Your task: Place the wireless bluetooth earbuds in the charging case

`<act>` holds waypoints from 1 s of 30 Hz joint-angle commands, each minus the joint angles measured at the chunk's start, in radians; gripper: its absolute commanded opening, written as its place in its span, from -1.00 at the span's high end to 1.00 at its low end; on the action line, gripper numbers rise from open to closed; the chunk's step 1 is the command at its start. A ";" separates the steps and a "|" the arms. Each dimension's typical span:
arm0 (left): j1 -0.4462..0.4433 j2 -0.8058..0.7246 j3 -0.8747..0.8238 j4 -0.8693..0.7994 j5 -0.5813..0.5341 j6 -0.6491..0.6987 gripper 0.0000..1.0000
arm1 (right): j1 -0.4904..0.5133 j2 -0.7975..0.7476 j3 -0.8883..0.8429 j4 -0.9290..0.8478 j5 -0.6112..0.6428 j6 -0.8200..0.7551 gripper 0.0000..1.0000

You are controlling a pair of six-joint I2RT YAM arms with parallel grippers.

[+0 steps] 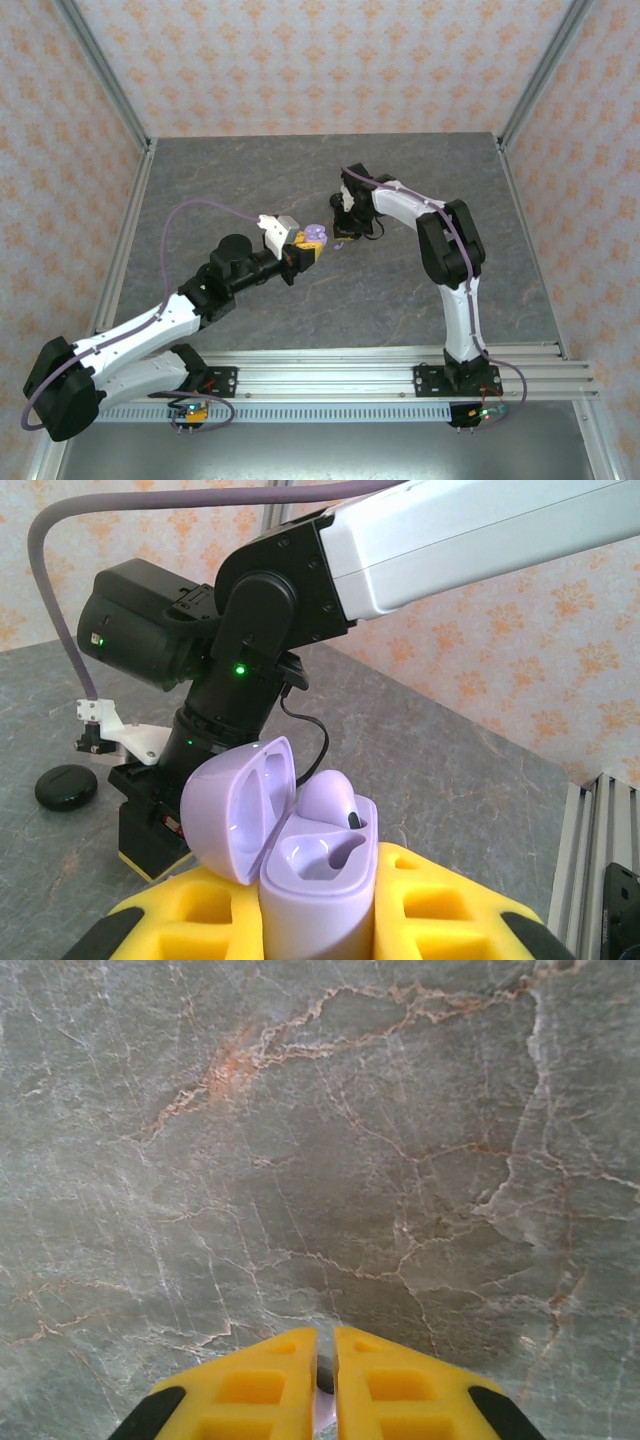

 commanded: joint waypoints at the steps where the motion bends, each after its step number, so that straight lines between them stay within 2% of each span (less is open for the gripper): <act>1: -0.002 -0.011 -0.011 0.030 0.012 0.014 0.75 | 0.005 0.025 0.028 -0.042 0.032 -0.022 0.74; 12: -0.002 -0.001 -0.008 0.034 0.009 0.008 0.75 | 0.005 0.001 -0.020 -0.079 0.094 -0.035 0.74; 30: -0.002 0.006 -0.005 0.032 0.004 0.007 0.76 | 0.025 -0.087 -0.134 -0.089 0.054 -0.069 0.73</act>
